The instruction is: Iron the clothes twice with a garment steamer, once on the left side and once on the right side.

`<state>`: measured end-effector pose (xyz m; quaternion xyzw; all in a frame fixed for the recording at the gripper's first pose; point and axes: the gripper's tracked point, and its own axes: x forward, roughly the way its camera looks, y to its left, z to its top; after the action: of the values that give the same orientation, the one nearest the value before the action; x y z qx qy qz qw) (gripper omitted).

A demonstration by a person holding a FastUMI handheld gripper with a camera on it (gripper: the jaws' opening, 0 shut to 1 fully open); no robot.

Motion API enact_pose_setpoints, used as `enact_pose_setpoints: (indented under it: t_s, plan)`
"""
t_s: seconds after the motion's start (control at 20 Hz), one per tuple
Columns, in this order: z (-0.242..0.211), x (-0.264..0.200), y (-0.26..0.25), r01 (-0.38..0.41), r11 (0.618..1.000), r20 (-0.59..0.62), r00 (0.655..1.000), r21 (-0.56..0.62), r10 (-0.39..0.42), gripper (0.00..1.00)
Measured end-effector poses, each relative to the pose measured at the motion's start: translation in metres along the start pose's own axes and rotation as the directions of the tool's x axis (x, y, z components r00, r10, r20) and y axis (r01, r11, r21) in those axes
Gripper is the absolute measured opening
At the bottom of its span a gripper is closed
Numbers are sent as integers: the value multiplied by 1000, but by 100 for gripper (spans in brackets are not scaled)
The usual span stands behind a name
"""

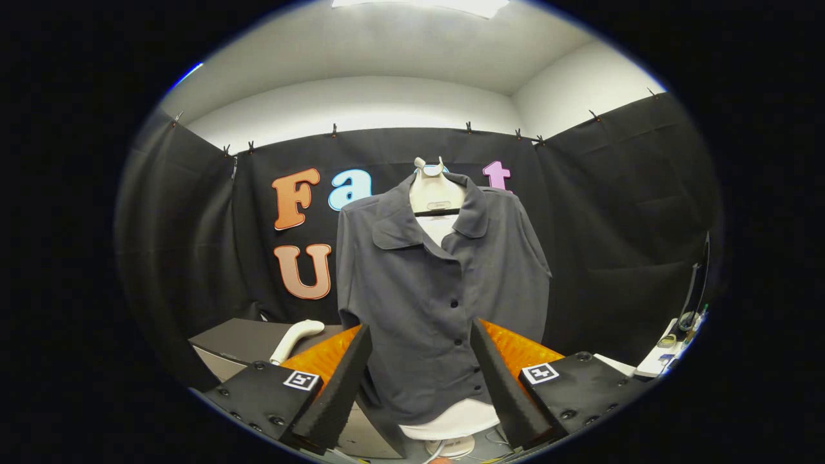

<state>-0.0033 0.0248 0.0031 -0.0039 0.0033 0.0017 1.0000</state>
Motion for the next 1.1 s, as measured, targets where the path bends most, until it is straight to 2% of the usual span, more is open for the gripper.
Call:
enact_pose_setpoints:
  t_s: [0.5,0.8,1.1]
  plan:
    - [-8,22,71,-91,996,-31,995,26,92,98]
    - [-8,43,146,-214,977,-51,976,13,214,98]
    - [-10,61,221,-329,940,-84,938,86,336,98]
